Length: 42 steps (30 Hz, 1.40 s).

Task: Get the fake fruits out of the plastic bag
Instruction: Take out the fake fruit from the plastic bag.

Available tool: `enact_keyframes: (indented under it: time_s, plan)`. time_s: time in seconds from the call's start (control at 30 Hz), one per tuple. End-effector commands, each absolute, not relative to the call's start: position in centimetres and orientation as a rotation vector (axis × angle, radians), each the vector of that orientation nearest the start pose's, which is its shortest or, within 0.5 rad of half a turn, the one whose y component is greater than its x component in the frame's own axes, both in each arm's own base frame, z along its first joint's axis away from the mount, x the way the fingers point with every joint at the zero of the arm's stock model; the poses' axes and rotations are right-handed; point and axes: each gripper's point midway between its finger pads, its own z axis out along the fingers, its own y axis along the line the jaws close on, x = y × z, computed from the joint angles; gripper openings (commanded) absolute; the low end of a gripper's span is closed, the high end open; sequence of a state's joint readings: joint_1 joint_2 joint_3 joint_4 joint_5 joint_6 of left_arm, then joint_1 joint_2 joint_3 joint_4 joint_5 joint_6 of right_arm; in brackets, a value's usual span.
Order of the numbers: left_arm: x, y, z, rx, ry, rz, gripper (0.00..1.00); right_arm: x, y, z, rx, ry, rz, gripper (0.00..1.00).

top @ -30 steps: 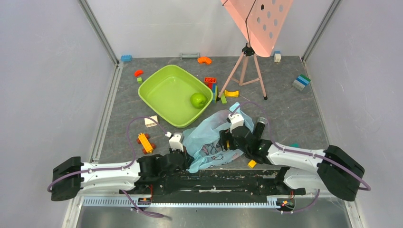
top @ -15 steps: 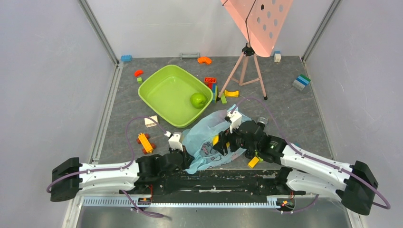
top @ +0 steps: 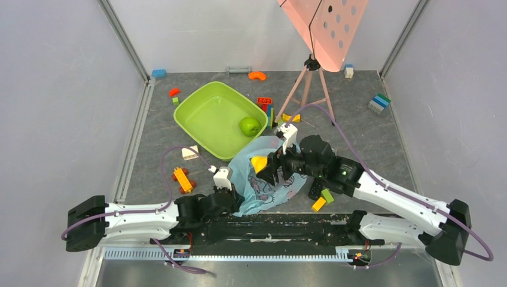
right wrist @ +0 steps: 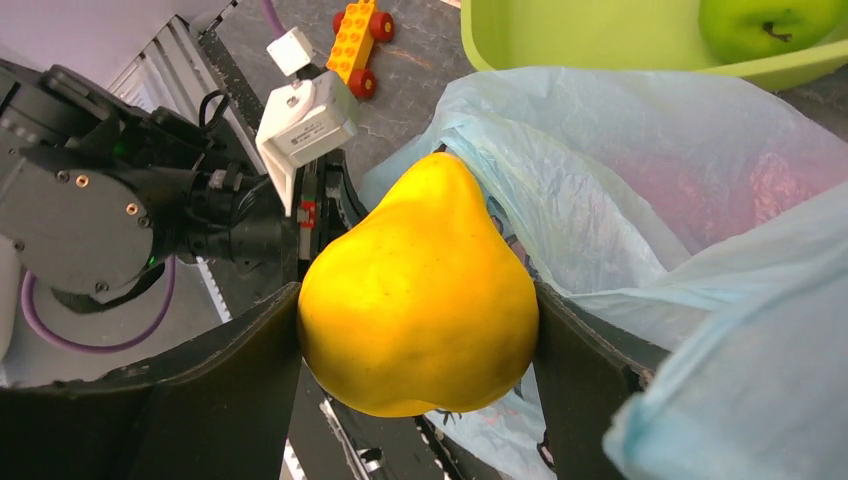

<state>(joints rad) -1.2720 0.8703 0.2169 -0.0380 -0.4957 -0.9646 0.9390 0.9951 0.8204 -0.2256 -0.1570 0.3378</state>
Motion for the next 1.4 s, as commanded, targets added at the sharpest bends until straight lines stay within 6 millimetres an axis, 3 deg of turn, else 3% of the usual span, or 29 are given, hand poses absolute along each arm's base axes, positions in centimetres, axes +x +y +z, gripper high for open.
enact_keyframes:
  time_s: [0.0,0.1,0.2,0.43,0.63,0.9,1.0,1.1,1.23,1.37]
  plan:
    - [13.2,-22.4,4.0,0.039,2.226,-0.684,0.02,18.0,32.1,24.9,-0.759,1.888,0.992,0.63]
    - [13.2,-22.2,3.7,0.032,2.231,-0.674,0.02,17.9,33.3,25.4,-0.806,1.879,1.023,0.63]
    - [13.2,-22.1,3.8,0.026,2.228,-0.671,0.02,17.8,32.9,24.7,-0.829,1.906,0.997,0.64]
    - [13.4,-22.2,4.1,0.034,2.218,-0.67,0.02,16.5,28.7,20.4,-0.832,2.043,0.852,0.65]
    - [13.4,-22.2,4.1,0.032,2.22,-0.669,0.02,14.4,25.5,19.6,-0.833,2.091,0.825,0.65]
    - [13.3,-22.1,3.9,0.02,2.226,-0.673,0.02,12.8,23.2,22.2,-0.857,2.067,0.813,0.66]
    - [13.3,-22.1,3.9,0.018,2.227,-0.675,0.02,12.7,23.0,24.0,-0.847,2.019,0.832,0.67]
    - [13.3,-22.0,3.8,0.015,2.228,-0.669,0.02,12.8,23.9,26.8,-0.828,1.928,0.897,0.67]
    - [13.2,-21.8,3.4,0.011,2.238,-0.657,0.02,14.4,26.0,30.1,-0.772,1.827,0.942,0.67]
    - [13.2,-21.6,3.0,0.01,2.245,-0.649,0.02,16.5,29.2,30.9,-0.777,1.801,0.964,0.68]
